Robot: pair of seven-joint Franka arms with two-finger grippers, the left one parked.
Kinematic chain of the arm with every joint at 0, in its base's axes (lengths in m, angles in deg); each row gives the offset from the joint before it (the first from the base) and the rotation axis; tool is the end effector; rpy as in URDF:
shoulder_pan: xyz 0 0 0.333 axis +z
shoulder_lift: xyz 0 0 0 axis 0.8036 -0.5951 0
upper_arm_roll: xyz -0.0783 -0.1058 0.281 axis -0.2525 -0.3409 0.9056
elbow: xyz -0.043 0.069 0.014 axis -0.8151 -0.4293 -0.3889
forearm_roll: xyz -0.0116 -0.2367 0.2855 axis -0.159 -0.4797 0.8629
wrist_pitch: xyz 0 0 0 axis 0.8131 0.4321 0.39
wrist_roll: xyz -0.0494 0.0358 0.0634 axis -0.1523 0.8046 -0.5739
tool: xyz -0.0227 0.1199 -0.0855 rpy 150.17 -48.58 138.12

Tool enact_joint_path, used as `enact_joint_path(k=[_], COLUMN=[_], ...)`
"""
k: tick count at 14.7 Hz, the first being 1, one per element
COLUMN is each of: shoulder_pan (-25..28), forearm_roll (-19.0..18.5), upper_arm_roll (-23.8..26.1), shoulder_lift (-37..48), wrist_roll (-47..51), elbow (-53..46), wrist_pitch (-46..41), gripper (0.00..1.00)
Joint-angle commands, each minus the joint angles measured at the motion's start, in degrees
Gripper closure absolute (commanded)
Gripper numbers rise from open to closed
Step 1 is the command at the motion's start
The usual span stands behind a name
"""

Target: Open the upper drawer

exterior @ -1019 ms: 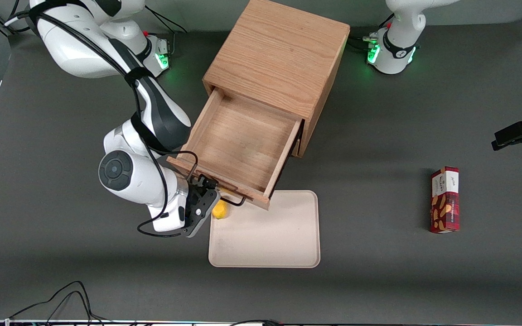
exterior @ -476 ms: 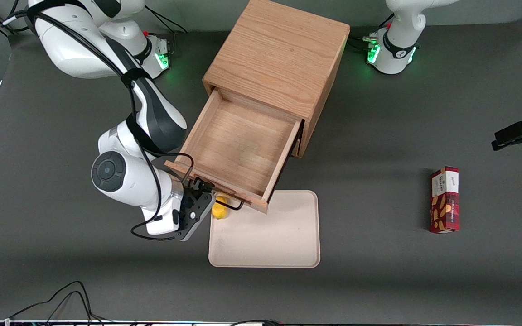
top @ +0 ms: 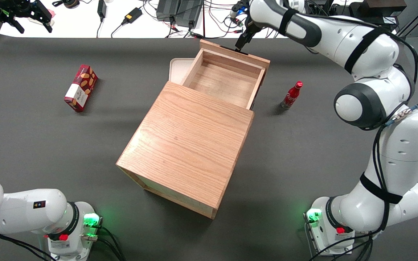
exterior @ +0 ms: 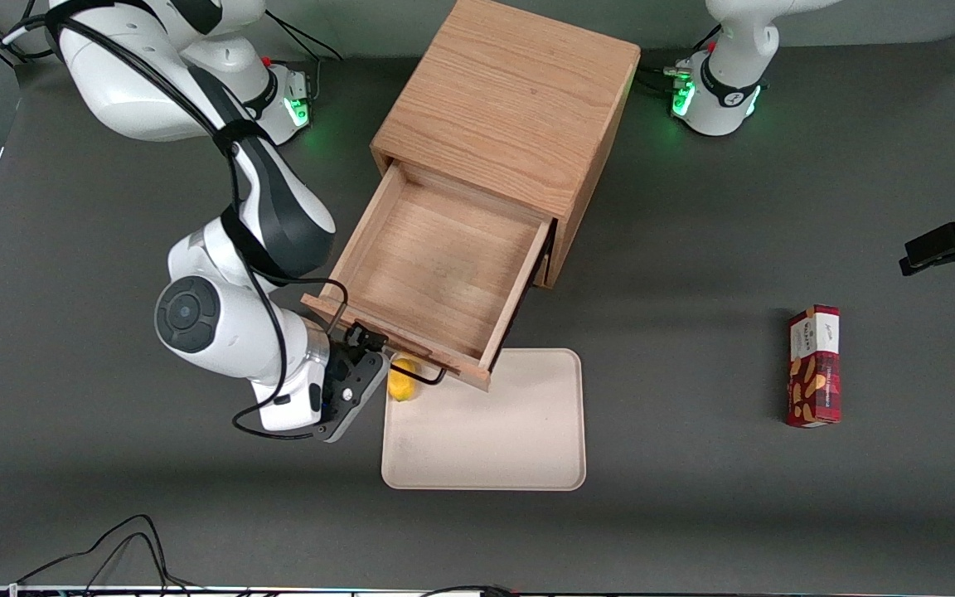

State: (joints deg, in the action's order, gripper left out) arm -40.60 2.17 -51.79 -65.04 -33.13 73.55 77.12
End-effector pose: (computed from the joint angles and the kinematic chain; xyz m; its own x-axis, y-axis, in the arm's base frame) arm 0.6694 0.2971 0.3838 0.6218 0.7629 0.1770 0.7831 -0.6072 -0.1341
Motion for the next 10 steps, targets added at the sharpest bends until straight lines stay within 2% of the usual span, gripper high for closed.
enact_joint_path(k=[1, 6, 10], shoulder_pan=[-0.13, -0.92, -5.13], forearm_roll=[-0.62, -0.8, -0.54], upper_arm_roll=[0.11, -0.07, 0.11], shoulder_lift=[0.56, 7.49, 18.65], wrist_roll=[-0.27, 2.18, 5.35], elbow=[-3.52, -1.43, 8.32], wrist_pitch=[-4.42, -9.42, -16.98], gripper=[0.0, 0.0, 0.0])
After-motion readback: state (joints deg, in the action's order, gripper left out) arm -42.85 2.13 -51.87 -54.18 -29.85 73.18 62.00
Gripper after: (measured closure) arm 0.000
